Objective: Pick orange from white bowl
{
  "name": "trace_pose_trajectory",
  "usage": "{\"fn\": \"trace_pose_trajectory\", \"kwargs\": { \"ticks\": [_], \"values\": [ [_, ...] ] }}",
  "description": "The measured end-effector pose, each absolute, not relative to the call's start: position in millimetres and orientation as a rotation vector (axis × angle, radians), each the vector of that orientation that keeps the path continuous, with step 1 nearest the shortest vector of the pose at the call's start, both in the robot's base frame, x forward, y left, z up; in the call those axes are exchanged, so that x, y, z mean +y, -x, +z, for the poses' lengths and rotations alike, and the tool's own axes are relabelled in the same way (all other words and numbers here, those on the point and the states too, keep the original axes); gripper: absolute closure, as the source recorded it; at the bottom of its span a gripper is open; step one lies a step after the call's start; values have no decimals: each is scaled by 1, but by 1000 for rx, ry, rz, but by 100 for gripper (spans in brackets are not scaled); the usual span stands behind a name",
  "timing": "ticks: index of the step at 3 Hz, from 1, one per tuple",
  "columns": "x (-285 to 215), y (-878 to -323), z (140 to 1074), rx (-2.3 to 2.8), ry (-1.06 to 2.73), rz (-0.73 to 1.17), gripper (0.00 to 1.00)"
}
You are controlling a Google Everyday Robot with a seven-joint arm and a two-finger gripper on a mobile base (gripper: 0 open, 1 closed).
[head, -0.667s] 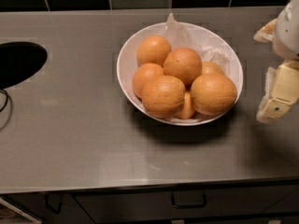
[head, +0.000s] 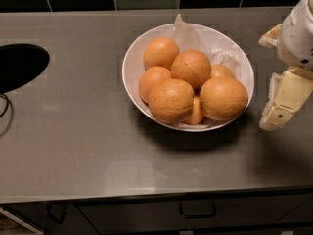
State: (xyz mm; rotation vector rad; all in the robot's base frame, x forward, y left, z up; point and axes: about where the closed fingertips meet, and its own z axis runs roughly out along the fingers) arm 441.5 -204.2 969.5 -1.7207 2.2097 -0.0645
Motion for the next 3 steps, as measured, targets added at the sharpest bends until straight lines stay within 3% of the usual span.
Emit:
{"fn": "trace_pose_trajectory", "kwargs": {
  "ticks": [3],
  "values": [
    [-179,-454,941,2186,1712,62,0]
  ]
}}
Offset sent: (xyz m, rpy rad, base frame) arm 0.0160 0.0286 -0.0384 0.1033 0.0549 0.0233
